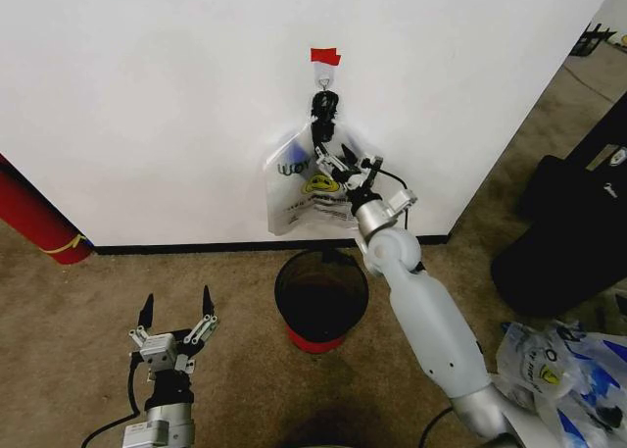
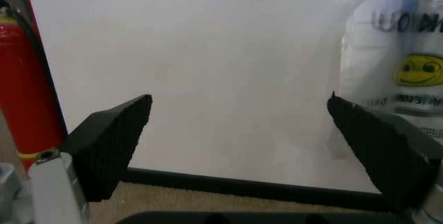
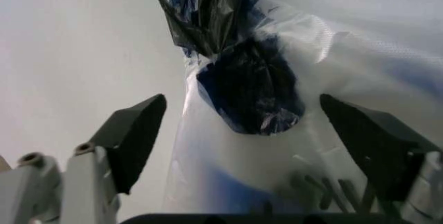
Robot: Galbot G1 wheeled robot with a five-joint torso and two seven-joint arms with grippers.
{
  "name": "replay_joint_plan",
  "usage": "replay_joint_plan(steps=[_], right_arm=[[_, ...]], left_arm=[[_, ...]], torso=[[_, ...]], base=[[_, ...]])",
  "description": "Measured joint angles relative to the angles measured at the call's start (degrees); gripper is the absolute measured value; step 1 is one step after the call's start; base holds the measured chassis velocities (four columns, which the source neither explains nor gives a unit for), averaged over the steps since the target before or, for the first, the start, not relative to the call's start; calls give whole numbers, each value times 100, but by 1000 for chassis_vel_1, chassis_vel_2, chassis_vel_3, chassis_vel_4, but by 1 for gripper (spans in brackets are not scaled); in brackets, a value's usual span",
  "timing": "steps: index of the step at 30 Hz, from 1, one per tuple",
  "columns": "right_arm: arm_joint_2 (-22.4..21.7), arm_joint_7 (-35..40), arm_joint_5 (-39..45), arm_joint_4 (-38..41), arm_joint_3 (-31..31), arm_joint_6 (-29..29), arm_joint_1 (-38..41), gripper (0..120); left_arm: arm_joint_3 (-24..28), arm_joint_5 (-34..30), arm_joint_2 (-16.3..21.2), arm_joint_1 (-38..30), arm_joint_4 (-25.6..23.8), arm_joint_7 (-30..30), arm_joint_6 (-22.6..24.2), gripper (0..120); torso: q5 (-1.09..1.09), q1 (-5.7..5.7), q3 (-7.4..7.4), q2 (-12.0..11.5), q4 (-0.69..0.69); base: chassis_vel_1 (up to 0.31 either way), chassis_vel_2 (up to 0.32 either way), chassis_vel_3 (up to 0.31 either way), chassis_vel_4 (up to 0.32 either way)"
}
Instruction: Pick up the garbage bag from the wall and place it over the trash bin.
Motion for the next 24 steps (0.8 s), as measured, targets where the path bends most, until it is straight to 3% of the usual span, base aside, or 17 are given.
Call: replay_joint_plan(steps=[5,15,24], right_arm=[[62,27,-2,-109,-38,3,122,72],[94,127,-24,-102,-72,3,149,31],[34,197,-31,29,-41,-1,99,3]], left_arm=[[-3,-7,18,-25,0,0,-1,100],[18,-18,49,-47,-3,2,9,100],[42,-22,38,-51,-3,2,6,100]], torso=[[0,0,0,0,0],[1,0,0,0,0],[1,0,0,0,0]], base=[[0,0,0,0],[0,0,0,0],[0,0,0,0]])
